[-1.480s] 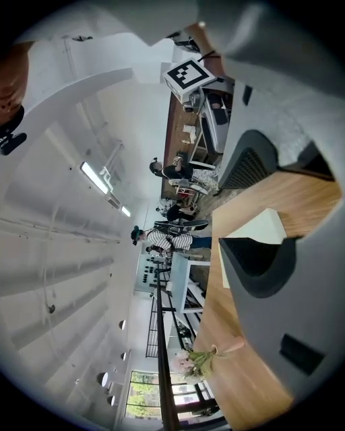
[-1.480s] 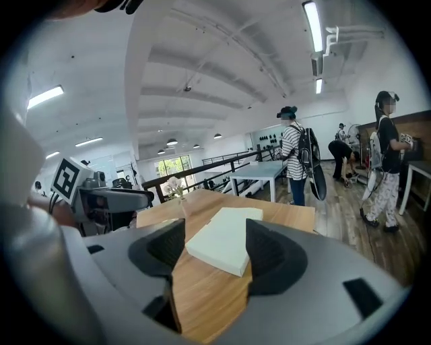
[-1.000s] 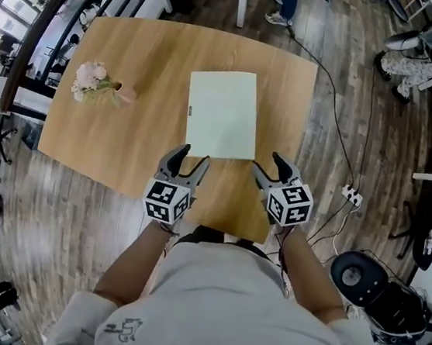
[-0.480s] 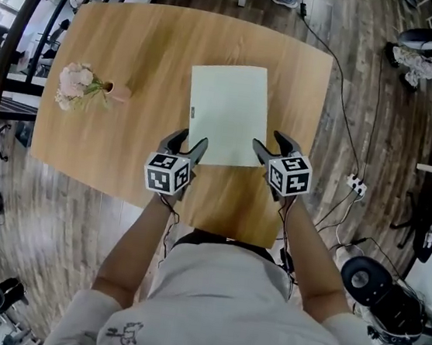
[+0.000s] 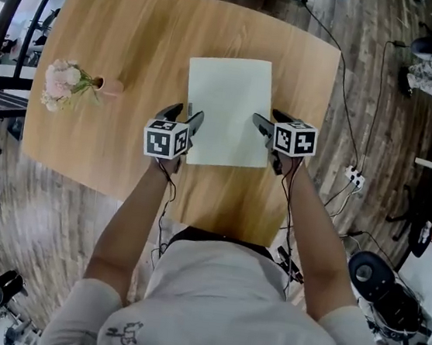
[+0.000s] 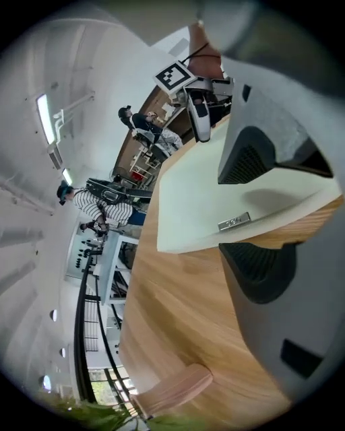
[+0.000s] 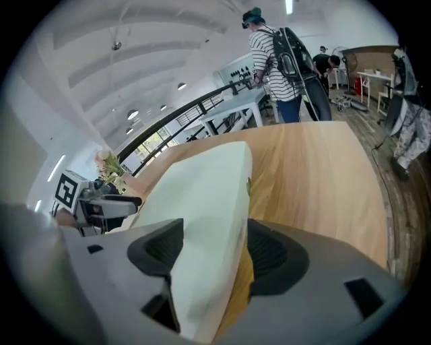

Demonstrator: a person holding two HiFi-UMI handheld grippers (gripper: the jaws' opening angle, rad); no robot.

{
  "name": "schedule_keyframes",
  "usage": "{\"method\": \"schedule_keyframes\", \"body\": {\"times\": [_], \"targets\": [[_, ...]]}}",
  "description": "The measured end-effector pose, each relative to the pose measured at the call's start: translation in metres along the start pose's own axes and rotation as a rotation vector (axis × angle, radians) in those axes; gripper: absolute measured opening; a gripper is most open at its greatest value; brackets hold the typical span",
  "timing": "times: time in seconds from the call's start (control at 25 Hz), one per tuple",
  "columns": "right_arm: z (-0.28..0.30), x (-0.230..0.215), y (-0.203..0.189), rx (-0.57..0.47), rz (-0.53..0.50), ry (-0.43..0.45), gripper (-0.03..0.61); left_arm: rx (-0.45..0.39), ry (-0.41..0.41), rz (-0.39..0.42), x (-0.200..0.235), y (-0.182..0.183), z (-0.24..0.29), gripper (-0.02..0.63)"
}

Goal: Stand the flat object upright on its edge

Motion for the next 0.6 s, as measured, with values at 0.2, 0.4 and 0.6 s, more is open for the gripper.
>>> {"method": "schedule_keyframes", "body": {"times": [0.2,0.4,0.6], "targets": [[0.012,-0.009,0.006,0.034,0.022,0.05,0.302,0.118,-0.047,-0.152,0.016,0.008,0.024,0.262],[0.019,-0.014,0.003,0.071,0.065,0.097,0.299,0.125,-0.081,-0.192,0.02,0.006,0.028,0.262],[0.022,-0.019,0.002,0.077,0.106,0.149,0.295,0.132,-0.093,-0.174,0.021,0.006,0.03,0.262]]}}
Point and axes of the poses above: the fingertips, and each gripper's own axes: z forward along the fingers, x to its left, y out of its top, the point moved 10 cm from there along -z, backward along the fingers, and after that the axes turned 15 degrees about -z, right-handed, at the moved point
